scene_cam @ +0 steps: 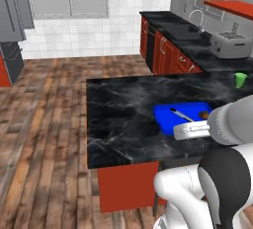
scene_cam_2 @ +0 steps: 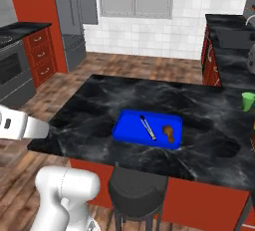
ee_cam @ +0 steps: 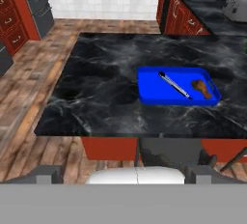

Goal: Gather the potato and mushroom from the fridge and place them on a tray on the dining counter. Then gather the fish and chicken drumstick from the fridge and place them on the other tray.

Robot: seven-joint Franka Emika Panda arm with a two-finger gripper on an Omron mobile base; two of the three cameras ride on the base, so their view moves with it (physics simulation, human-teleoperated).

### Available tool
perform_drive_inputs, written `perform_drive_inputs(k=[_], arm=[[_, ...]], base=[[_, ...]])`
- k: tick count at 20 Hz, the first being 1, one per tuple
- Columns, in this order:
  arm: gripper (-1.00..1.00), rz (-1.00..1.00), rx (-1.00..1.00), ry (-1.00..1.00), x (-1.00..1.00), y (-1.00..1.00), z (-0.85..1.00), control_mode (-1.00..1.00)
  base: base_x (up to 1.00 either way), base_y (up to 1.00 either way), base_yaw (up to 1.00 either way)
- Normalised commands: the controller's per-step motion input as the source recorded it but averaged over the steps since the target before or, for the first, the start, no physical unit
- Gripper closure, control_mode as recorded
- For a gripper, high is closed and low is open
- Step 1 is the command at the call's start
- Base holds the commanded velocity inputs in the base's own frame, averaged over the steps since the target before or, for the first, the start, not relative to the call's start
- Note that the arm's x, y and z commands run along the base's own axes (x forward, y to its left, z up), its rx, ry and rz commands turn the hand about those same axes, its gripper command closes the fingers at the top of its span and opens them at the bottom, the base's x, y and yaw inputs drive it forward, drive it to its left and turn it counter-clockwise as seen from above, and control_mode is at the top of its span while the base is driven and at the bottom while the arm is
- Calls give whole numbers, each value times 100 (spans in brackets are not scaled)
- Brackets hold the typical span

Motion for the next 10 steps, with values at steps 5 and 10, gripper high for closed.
perform_drive_inputs(k=[5,10], arm=[[-100,0,0,0,0,0,0,100],[-100,0,0,0,0,0,0,100]], base=[[0,84,-5],[0,85,-5]])
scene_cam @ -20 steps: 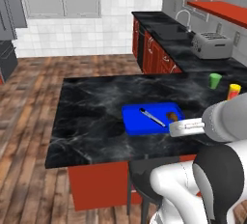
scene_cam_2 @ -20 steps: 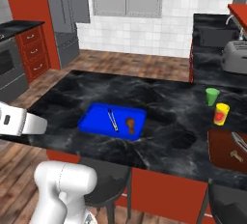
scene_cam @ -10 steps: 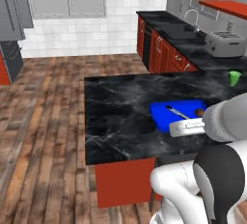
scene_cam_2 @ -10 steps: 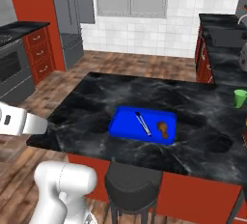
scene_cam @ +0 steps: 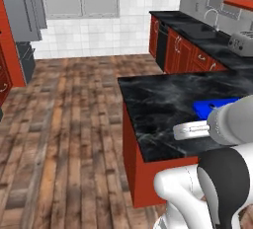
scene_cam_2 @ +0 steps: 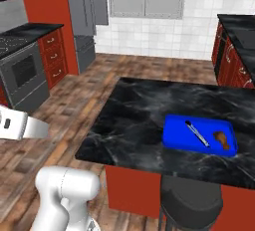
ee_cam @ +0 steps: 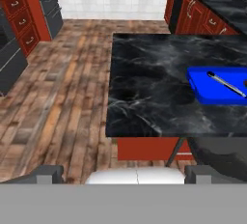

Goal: Gather the potato and mushroom from the fridge and place them on a tray on the dining counter. Then gather the fish and chicken drumstick from the fridge and place them on the other tray.

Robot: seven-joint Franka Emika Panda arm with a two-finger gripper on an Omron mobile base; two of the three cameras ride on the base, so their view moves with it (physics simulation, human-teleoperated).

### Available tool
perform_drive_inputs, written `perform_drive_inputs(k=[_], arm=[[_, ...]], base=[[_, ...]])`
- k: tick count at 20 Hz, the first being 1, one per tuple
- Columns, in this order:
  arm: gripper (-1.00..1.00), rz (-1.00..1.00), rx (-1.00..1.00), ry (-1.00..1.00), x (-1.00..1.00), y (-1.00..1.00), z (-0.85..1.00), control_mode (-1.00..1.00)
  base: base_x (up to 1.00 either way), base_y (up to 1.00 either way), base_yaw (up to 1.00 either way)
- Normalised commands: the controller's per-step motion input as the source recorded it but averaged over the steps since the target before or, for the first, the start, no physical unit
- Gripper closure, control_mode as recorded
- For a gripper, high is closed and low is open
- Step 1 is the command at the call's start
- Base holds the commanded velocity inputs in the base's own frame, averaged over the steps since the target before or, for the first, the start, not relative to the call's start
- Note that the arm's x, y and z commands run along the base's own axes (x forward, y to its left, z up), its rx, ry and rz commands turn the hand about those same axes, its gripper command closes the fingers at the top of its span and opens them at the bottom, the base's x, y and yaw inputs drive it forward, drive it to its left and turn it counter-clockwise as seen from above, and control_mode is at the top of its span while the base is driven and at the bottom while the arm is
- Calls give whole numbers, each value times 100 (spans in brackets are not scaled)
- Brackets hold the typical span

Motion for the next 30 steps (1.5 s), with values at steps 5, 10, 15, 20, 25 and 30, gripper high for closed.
perform_drive_inputs(k=[5,10,15,20,25,30], arm=[[-100,0,0,0,0,0,0,100],[-100,0,0,0,0,0,0,100],[-100,0,0,0,0,0,0,100],[-100,0,0,0,0,0,0,100],[-100,0,0,0,0,0,0,100],[-100,0,0,0,0,0,0,100]], base=[[2,83,-5],[39,72,-8],[65,73,-12],[74,74,-14],[89,62,-15],[100,43,-14]])
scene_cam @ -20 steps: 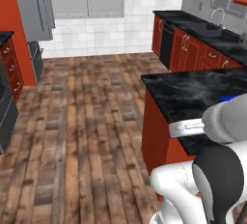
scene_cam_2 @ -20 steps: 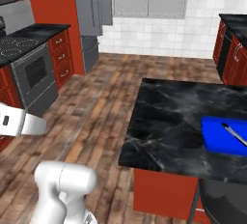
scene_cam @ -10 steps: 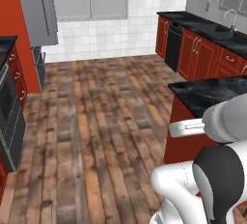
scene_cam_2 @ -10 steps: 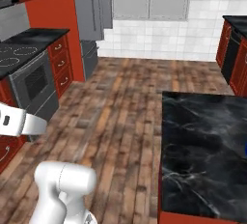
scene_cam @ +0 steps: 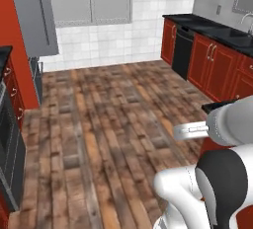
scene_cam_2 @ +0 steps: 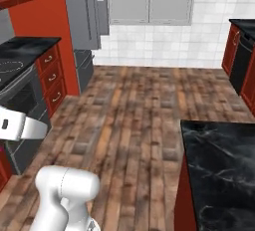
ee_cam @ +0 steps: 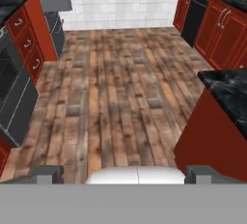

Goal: Gather the potato and mushroom from the fridge and place them on a tray on the dining counter. Then gather the fish and chicken drumstick from the fridge and place them on the other tray.

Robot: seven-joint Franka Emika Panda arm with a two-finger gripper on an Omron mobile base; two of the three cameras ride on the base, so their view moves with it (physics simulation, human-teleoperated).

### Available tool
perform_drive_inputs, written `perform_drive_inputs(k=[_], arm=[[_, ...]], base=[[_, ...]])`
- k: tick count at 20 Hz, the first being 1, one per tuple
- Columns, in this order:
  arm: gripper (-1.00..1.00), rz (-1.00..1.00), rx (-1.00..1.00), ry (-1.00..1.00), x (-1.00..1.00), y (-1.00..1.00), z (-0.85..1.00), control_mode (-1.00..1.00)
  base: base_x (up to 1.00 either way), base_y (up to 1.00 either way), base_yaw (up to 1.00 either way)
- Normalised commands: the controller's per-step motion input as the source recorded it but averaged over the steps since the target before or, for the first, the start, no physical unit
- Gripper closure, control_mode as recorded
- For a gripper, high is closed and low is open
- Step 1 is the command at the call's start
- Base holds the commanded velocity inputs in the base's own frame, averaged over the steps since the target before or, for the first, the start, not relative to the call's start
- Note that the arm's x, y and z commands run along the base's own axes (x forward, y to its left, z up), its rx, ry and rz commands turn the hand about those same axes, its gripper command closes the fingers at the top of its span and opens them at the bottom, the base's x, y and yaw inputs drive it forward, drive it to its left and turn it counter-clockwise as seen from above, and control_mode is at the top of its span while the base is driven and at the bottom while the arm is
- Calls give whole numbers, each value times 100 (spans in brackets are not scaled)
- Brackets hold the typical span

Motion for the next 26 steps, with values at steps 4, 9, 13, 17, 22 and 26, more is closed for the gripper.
perform_drive_inputs(k=[4,9,13,17,22,26], arm=[[-100,0,0,0,0,0,0,100],[-100,0,0,0,0,0,0,100],[-100,0,0,0,0,0,0,100],[-100,0,0,0,0,0,0,100],[-100,0,0,0,0,0,0,100],[-100,0,0,0,0,0,0,100]], base=[[100,25,-11],[100,16,-8],[100,10,-4],[100,2,0],[100,0,0],[99,-1,3]])
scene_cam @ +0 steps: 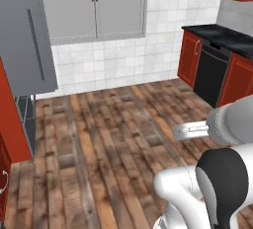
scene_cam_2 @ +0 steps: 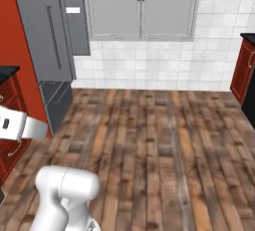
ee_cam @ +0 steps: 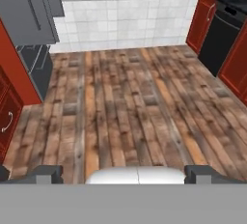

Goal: Gather the potato and mushroom from the fridge and place them on a tray on the dining counter. Then gather the fish and chicken drumstick from the fridge and place them on the other tray.

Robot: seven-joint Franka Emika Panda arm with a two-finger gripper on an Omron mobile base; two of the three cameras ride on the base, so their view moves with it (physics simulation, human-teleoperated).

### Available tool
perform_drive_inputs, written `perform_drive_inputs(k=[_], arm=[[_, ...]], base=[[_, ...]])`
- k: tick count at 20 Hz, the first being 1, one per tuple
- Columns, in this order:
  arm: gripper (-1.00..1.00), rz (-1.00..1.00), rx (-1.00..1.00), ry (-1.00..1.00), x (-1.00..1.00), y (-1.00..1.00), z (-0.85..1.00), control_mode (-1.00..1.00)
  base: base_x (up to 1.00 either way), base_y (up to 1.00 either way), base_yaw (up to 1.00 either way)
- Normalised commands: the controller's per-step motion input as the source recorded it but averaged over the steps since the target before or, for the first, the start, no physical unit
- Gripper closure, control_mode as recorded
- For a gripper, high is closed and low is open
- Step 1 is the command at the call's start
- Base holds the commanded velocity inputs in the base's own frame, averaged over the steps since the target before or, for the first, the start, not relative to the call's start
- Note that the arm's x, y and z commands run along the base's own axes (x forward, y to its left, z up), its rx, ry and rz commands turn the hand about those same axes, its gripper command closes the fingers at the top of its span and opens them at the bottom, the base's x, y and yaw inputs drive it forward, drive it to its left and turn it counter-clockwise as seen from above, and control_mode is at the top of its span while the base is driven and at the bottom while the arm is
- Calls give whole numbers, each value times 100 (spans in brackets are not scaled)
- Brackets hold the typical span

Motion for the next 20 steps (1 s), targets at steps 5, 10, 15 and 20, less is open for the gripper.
perform_drive_inputs(k=[5,10,15,20], arm=[[-100,0,0,0,0,0,0,100],[-100,0,0,0,0,0,0,100],[-100,0,0,0,0,0,0,100],[-100,0,0,0,0,0,0,100]], base=[[87,-15,10],[65,-27,18],[39,-47,25],[44,-58,27]])
